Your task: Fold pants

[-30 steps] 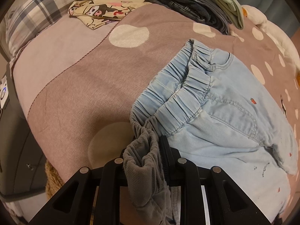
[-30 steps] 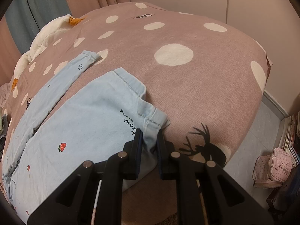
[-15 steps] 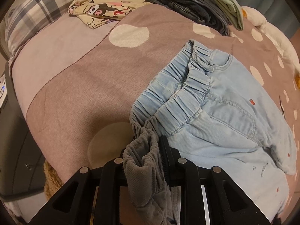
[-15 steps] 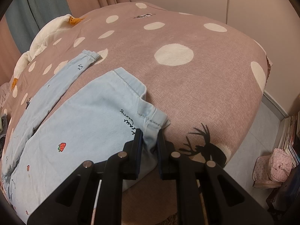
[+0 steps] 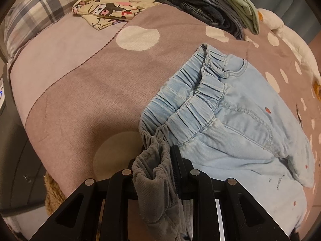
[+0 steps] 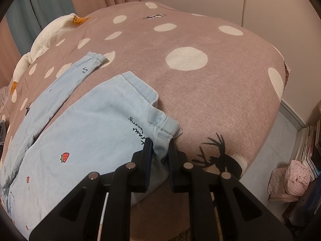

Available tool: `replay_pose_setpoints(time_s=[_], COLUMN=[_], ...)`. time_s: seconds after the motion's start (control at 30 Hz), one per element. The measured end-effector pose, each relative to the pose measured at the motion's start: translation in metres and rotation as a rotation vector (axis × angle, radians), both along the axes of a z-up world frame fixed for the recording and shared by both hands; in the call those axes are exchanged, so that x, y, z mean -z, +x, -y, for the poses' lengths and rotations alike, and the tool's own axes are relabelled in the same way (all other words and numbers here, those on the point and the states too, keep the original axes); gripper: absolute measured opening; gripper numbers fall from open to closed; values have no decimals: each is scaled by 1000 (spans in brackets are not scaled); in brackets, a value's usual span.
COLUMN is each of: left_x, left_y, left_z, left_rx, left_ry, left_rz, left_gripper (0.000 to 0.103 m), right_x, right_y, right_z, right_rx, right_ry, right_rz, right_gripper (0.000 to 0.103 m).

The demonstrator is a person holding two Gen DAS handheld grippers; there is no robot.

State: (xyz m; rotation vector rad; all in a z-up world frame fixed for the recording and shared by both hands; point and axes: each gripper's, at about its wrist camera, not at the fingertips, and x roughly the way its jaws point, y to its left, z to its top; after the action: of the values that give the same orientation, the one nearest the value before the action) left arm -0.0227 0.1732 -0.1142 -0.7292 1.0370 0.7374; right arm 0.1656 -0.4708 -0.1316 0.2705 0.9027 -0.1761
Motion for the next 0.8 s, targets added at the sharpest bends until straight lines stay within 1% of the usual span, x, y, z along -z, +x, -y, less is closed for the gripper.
replay_pose_setpoints(time_s=[0.53,0.67,0.8], left_x=[2,3,4], left_y=[-15,-16,-21], left_z=[-6,-6,-4], left_rx=[31,29,21], left_ry=[-56,-51,-35], left_rz=[100,119,162], left_gripper=[24,24,24], right_x=[-3,-4,-4], right_y=[5,6,7], right_z=[-9,-11,-12], right_rx=[42,46,45], right_ry=[-43,-61,-74], right_rz=[-37,-44,-52], right_gripper=[15,16,16])
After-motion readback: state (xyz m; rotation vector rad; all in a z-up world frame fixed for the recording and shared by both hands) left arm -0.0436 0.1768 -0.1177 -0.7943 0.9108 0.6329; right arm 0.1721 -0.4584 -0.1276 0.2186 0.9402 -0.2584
